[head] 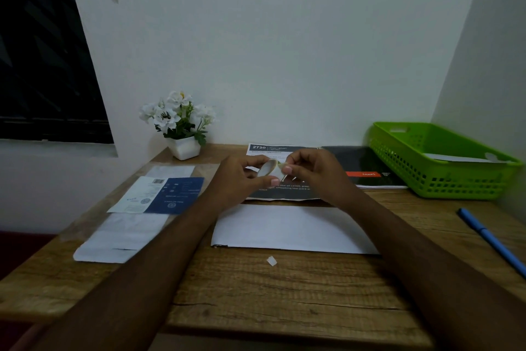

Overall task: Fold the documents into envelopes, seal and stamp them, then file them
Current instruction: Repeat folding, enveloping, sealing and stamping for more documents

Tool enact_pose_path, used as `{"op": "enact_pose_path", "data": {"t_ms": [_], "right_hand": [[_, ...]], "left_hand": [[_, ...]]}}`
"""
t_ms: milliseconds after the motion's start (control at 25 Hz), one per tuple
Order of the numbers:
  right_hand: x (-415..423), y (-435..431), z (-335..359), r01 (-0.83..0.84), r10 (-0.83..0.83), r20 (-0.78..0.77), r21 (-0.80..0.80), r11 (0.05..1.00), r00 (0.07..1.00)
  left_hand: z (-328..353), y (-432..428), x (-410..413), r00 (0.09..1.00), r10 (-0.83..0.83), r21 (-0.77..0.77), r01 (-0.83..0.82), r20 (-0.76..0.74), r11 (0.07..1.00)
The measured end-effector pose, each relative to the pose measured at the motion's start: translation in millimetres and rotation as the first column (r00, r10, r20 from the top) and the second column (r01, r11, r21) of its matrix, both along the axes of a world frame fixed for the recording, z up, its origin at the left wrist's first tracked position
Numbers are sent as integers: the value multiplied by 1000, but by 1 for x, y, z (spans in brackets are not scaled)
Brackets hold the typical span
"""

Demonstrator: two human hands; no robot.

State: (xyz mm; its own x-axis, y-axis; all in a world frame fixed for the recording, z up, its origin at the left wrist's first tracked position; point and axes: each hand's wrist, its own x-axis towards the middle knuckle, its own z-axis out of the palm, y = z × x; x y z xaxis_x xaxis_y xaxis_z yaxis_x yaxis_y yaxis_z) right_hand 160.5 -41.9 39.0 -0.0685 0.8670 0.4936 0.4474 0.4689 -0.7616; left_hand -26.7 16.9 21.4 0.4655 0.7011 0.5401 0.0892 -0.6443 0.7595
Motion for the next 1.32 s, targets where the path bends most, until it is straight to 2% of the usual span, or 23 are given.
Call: {"op": "enact_pose_path", "data": {"t_ms": [200,360,520,800,1320], "right_hand": [[2,-1,5,-32,27,-76,-64,997,997],[5,-5,8,-23,18,-64,-92,996,998],[6,-4,10,-9,4,-41,-102,995,999],[10,-3,9,10,-9,7,-77,997,1000],[13,-3,10,10,-9,15,-34,999,1000]], "left_hand": [[0,5,-2,1000,-16,-15,16,-15,1000],[0,4,-3,999,-38,-87,37,-20,996],[1,5,-3,997,-46,-68,41,-66,997],[1,6,-6,991,-63,-49,57,-120,997],[7,0,-10,993,-91,-78,85,-77,993]]}}
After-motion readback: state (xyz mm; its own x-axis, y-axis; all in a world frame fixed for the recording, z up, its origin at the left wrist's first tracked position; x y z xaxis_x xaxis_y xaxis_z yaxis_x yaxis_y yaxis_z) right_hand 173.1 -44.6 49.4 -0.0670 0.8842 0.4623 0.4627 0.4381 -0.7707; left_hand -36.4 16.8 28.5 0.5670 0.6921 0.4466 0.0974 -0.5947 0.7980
